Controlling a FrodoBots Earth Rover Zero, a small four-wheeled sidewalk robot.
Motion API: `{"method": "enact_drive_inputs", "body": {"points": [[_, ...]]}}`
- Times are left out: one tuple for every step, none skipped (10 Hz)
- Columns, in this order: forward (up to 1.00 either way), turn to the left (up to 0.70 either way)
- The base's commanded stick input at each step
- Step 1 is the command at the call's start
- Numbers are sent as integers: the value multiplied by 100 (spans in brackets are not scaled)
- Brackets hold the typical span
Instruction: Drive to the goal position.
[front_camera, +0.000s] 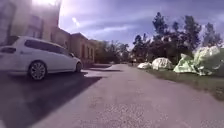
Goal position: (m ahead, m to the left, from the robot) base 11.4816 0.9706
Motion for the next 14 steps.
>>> {"method": "enact_drive_inputs", "body": {"points": [[70,7],[70,7],[70,7],[70,7],[70,7],[70,7],[70,7],[70,7],[70,7],[70,7],[70,7],[70,7],[70,7],[70,7]]}}
